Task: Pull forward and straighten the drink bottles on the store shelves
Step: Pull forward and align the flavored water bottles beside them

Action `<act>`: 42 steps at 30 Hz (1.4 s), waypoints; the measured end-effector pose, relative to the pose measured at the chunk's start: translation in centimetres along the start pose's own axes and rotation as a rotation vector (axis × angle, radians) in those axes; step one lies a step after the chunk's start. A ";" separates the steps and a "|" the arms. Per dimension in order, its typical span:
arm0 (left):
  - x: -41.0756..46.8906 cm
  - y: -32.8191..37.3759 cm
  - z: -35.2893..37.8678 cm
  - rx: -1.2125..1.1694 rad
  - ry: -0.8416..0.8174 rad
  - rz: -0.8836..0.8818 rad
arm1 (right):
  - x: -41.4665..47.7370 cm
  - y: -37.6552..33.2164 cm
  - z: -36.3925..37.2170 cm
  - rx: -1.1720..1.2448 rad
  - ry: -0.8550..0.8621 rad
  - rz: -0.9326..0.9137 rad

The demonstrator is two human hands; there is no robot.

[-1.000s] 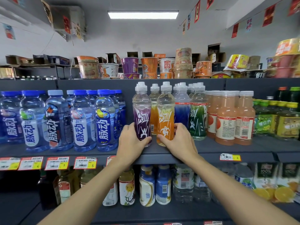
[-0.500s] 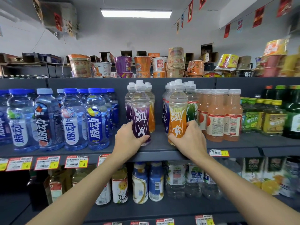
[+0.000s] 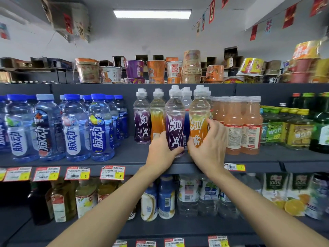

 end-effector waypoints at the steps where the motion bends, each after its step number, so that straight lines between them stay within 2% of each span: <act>1: 0.1 -0.2 -0.3 -0.016 -0.034 0.009 | 0.1 -0.6 0.1 -0.004 0.014 -0.071; 4: 0.7 -1.1 -1.9 -0.005 -0.089 0.038 | 0.7 -2.6 0.8 0.015 -0.009 -0.228; 8: 2.4 -3.2 -5.3 0.067 -0.046 0.066 | 1.6 -5.8 2.1 -0.032 -0.097 -0.370; 12: 5.5 -4.5 -8.6 0.178 -0.041 0.148 | 3.5 -9.0 3.7 -0.236 -0.233 -0.475; 20: 12.2 -4.4 -10.3 0.382 -0.213 0.221 | 9.5 -13.4 7.0 -0.697 -0.467 -0.683; 26: 17.6 -4.1 -10.5 0.600 -0.298 0.191 | 14.7 -14.9 10.4 -0.924 -0.715 -0.533; 29: 19.0 -3.9 -10.1 0.671 -0.338 0.169 | 16.3 -14.9 11.8 -0.915 -0.870 -0.403; 32: 19.6 -4.1 -9.2 0.701 -0.350 0.151 | 17.2 -14.8 12.7 -0.827 -0.920 -0.319; 36: 20.2 -5.0 -8.4 0.782 -0.266 0.215 | 17.5 -14.5 13.4 -0.787 -0.924 -0.280; 39: 20.8 -5.5 -8.1 0.821 -0.245 0.259 | 17.8 -14.4 13.4 -0.790 -0.948 -0.290; 42: 21.6 -5.2 -8.4 0.876 -0.293 0.245 | 18.7 -14.5 13.4 -0.773 -0.974 -0.325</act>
Point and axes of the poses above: each hand's wrist, its own x-axis towards the middle knuckle, its own z-axis out of the palm, y = z × x, the point moved 1 cm from there along x, towards the middle knuckle, and after that the axes turned 6 degrees about x, right-handed, at the moved point
